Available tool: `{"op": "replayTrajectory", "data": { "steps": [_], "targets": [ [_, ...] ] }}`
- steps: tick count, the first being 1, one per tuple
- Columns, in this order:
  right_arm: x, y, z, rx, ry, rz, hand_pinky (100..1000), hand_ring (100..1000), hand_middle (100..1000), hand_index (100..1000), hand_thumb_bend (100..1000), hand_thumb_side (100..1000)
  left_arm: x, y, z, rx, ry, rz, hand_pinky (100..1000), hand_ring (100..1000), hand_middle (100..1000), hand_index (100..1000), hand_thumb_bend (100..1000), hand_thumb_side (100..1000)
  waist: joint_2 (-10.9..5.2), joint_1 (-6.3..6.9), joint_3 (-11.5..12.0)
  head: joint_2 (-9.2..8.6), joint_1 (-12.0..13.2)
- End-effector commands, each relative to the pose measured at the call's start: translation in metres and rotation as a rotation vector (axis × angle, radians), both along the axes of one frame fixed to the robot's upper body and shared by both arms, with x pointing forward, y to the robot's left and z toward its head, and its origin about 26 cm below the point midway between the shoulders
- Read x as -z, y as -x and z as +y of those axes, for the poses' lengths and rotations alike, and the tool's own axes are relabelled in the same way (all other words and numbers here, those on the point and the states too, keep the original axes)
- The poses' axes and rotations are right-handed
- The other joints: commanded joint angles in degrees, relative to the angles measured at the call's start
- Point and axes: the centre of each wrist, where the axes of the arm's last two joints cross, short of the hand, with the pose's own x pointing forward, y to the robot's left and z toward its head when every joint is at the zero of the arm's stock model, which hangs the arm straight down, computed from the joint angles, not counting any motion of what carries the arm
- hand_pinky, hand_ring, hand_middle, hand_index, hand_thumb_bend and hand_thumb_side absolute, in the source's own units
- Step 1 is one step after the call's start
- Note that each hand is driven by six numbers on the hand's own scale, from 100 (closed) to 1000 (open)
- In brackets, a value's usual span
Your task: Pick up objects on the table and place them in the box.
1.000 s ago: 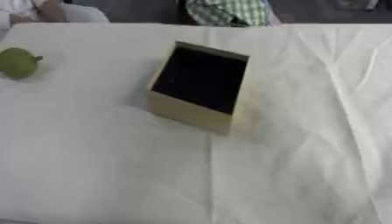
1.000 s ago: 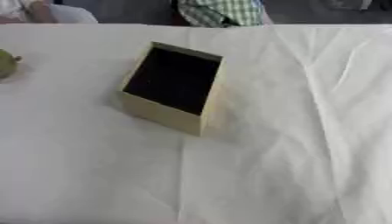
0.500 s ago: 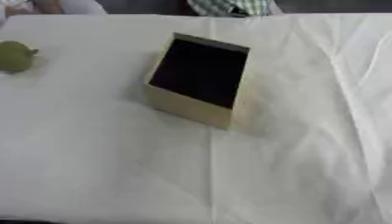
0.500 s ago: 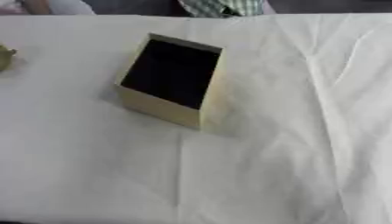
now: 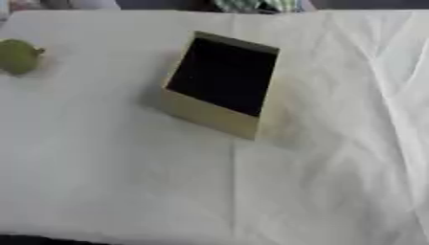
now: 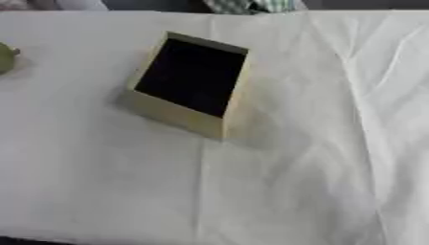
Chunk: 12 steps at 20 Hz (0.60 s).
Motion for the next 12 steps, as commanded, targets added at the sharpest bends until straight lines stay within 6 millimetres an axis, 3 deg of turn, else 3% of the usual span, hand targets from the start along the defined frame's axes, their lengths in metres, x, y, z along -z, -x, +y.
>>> {"op": "replayTrajectory", "data": {
  "steps": [1,5,12],
  "targets": [
    [-0.011,0.004,-0.001,0.0,0.034,-0.035,818,714,720,782,100,538,-0.006,0.004,0.017,-0.085,0.004,0.018,825,801,741,867,688,407,-0.83,0.2,-0.05,-0.81,0.61],
    [-0.012,0.004,-0.001,0.0,0.034,-0.035,818,714,720,782,100,540,0.009,0.003,0.028,-0.116,0.036,0.04,831,811,747,864,719,378,-0.59,0.14,-0.14,-1.33,0.84],
    [-0.013,0.004,0.0,-0.007,0.036,-0.037,818,715,719,782,100,542,0.026,-0.001,0.032,-0.121,0.065,0.146,882,850,777,876,680,187,-0.08,-0.14,-0.18,-1.97,1.4]
  ]
}}
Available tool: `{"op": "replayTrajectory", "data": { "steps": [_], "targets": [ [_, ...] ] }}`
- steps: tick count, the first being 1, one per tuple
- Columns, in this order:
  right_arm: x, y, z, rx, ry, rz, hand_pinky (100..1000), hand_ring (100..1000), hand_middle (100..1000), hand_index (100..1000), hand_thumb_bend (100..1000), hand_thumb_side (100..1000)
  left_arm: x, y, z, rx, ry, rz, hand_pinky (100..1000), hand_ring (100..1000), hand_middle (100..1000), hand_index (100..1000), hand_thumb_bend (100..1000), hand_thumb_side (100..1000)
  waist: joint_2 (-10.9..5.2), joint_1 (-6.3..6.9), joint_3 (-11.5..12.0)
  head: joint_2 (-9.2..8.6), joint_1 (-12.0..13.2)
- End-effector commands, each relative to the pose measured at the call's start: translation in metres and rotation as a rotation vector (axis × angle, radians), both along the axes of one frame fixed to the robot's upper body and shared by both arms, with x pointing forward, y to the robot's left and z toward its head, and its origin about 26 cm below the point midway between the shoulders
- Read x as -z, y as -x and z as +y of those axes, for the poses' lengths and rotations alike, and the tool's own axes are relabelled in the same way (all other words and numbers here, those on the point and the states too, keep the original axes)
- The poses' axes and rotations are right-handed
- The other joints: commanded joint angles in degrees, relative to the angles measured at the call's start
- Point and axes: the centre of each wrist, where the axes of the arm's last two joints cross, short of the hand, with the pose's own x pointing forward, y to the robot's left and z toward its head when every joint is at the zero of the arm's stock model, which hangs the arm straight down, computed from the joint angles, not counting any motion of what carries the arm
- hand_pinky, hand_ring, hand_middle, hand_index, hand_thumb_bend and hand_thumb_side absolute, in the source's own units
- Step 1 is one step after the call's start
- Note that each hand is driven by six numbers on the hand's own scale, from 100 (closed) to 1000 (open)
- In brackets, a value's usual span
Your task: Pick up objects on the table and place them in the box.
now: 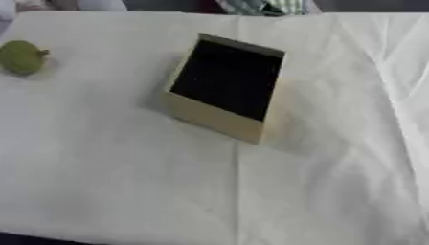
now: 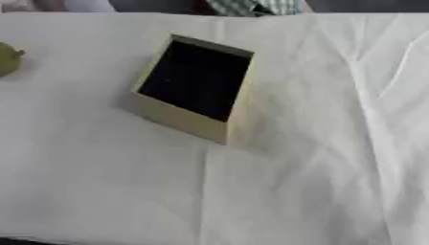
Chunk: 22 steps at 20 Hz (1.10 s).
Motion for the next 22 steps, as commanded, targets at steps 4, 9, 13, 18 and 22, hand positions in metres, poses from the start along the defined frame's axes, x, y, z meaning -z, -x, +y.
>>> {"op": "replayTrajectory", "data": {
  "steps": [4,9,13,18,22],
  "targets": [
    [-0.0119,0.004,-0.0002,-0.008,0.035,-0.035,818,715,719,781,100,543,-0.0117,0.0037,0.0082,-0.031,-0.013,0.053,898,862,789,887,627,100,-0.73,-0.05,0.11,-1.2,0.6],
    [-0.0121,0.0039,0.0005,-0.011,0.037,-0.034,818,715,719,781,100,545,-0.0095,0.002,0.0067,-0.025,-0.012,0.104,908,870,793,885,556,100,-0.56,-0.05,0.12,-1.43,0.9],
    [-0.012,0.0039,0.0006,-0.012,0.038,-0.033,818,716,718,781,100,546,-0.0082,0.0007,0.0052,-0.02,-0.015,0.134,912,873,793,883,531,100,-0.46,-0.01,0.06,-1.47,1.07],
    [-0.0118,0.0039,0.0005,-0.011,0.037,-0.032,818,716,718,781,100,547,-0.0065,-0.0004,0.0043,-0.01,-0.012,0.175,915,878,796,882,510,100,-0.41,0.04,-0.05,-1.53,1.07],
    [-0.0115,0.004,0.0005,-0.011,0.039,-0.03,818,716,718,781,100,548,-0.0078,0.0003,0.0054,-0.005,-0.004,0.207,915,877,791,886,524,100,-0.42,0.15,-0.05,-1.52,1.06]
  ]
}}
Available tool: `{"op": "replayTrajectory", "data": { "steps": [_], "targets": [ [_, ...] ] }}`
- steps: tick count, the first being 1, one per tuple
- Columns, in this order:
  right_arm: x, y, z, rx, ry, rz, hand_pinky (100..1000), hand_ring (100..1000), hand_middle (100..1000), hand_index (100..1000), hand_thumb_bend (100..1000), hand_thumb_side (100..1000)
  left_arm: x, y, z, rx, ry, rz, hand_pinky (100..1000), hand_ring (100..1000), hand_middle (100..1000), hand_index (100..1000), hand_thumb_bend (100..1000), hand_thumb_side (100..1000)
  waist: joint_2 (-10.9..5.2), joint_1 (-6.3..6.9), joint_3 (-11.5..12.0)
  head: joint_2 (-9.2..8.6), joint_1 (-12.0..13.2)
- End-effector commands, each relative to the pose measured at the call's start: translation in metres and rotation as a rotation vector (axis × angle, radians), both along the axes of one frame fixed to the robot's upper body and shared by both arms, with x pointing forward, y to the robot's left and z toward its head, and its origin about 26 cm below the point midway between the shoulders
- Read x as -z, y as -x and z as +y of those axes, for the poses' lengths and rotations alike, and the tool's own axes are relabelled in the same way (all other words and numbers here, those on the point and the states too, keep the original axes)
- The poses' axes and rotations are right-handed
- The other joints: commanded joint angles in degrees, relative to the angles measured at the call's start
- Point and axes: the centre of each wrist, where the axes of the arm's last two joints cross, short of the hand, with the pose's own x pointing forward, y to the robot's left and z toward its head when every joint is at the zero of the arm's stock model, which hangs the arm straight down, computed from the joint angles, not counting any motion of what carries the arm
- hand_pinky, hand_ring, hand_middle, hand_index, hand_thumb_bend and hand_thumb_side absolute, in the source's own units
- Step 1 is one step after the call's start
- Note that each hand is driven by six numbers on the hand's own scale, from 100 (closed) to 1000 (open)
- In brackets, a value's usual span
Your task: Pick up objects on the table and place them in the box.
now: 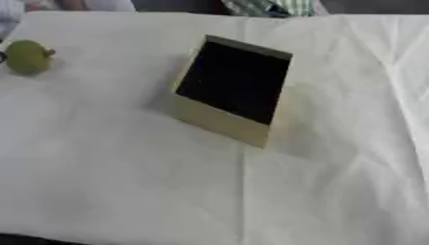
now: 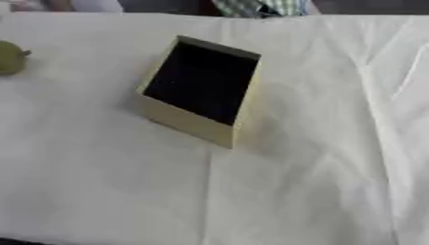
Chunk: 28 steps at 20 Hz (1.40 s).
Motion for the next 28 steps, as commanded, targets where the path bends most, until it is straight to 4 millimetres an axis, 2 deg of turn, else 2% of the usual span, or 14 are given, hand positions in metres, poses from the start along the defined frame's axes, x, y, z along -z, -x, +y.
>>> {"op": "replayTrajectory", "data": {
  "steps": [1,9,15,24,28],
  "targets": [
    [-0.011,0.004,-0.001,-0.003,0.029,-0.033,818,716,718,781,100,548,-0.021,0.006,0.008,-0.013,-0.013,-0.014,914,877,791,885,530,100,-1.04,0.18,0.04,-0.54,0.06],
    [-0.01,0.004,-0.001,-0.005,0.029,-0.029,818,716,717,780,100,550,-0.021,0.003,0.003,0.026,-0.008,-0.009,911,875,795,889,548,100,-1.02,0.11,-0.07,-0.8,0.15],
    [-0.01,0.004,0.0,-0.011,0.03,-0.027,818,715,715,779,100,554,-0.024,-0.005,-0.009,0.06,-0.043,-0.041,917,883,809,899,588,100,-0.62,-0.06,-0.2,-1.03,0.45],
    [-0.011,0.004,0.002,-0.018,0.029,-0.028,819,714,713,774,100,557,-0.026,-0.013,-0.021,0.102,-0.056,-0.033,916,881,810,903,550,100,0.08,-0.07,-0.1,-1.27,0.65],
    [-0.013,0.003,0.003,-0.024,0.029,-0.034,819,713,712,772,100,550,-0.026,-0.016,-0.026,0.097,-0.065,-0.031,916,882,808,899,569,100,0.53,-0.25,-0.17,-1.69,1.4]
  ]
}}
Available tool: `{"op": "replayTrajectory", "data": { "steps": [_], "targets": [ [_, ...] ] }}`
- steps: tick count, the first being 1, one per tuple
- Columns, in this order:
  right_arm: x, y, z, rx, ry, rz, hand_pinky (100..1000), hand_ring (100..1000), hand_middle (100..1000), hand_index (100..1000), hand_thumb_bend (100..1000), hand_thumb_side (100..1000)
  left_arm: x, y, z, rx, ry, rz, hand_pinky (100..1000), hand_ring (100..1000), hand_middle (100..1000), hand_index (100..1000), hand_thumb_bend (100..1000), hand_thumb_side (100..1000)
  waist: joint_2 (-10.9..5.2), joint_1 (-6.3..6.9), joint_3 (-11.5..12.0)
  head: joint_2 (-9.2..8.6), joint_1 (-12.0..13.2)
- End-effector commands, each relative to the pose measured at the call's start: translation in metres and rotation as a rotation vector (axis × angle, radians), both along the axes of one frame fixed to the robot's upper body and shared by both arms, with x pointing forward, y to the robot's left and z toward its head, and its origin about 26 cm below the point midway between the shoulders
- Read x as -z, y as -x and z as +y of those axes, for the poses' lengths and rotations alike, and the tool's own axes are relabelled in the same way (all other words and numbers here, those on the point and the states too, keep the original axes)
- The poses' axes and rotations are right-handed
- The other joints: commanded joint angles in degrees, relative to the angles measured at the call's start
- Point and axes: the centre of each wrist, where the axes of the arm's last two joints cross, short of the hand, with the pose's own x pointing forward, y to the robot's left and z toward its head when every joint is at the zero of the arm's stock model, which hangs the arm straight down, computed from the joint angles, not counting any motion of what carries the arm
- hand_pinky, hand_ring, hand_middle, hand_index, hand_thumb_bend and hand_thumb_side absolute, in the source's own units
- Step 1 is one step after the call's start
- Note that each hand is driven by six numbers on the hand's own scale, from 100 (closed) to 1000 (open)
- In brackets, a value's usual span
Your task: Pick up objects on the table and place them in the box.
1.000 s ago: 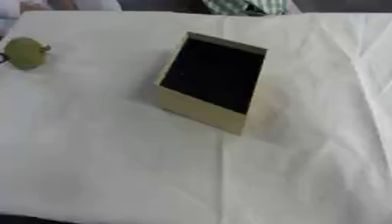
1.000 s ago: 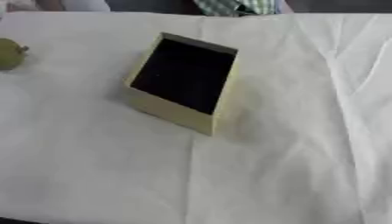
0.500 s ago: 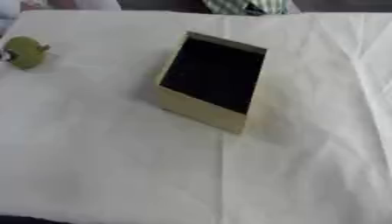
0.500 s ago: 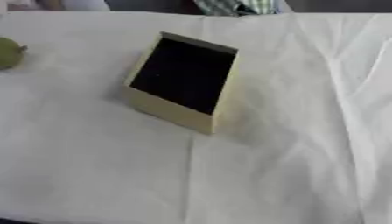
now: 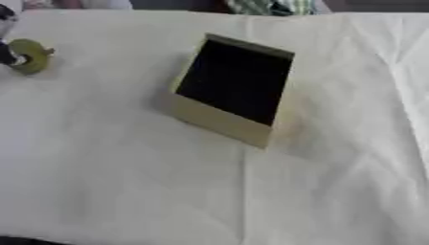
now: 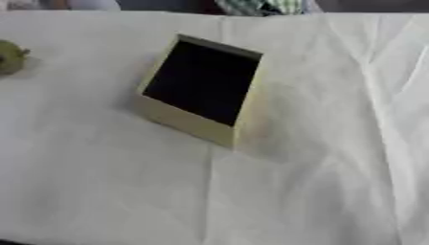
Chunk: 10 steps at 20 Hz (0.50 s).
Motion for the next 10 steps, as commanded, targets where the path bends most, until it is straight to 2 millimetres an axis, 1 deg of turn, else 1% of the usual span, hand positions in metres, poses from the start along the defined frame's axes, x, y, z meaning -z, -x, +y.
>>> {"op": "replayTrajectory", "data": {
  "steps": [1,4,6,7,10],
  "targets": [
    [-0.0109,0.004,0.0005,-0.011,0.021,-0.036,819,713,712,772,100,557,-0.0187,0.0019,0.0017,-0.012,-0.026,-0.033,916,882,809,899,537,100,-0.85,-0.06,0.01,-1.05,0.68],
    [-0.0118,0.0038,0.0013,-0.015,0.02,-0.04,819,712,711,771,100,558,-0.016,0.0004,0.0011,-0.033,-0.019,-0.006,917,883,809,900,491,100,-0.49,-0.22,-0.16,-1.4,1.07],
    [-0.0121,0.0037,0.0016,-0.016,0.019,-0.042,819,712,711,770,100,559,-0.0143,-0.0004,0.0009,-0.05,-0.017,0.014,918,881,809,900,453,100,-0.28,-0.29,-0.24,-1.61,1.12],
    [-0.0121,0.0036,0.0018,-0.017,0.018,-0.042,819,712,711,770,100,560,-0.014,-0.0005,0.001,-0.06,-0.02,0.024,918,881,808,900,417,100,-0.15,-0.32,-0.27,-1.7,1.13],
    [-0.0124,0.0035,0.0026,-0.021,0.017,-0.043,819,712,710,769,100,561,-0.0145,-0.0012,0.0003,-0.084,-0.032,0.041,912,875,801,899,369,100,0.17,-0.34,-0.3,-1.82,1.19]
  ]
}}
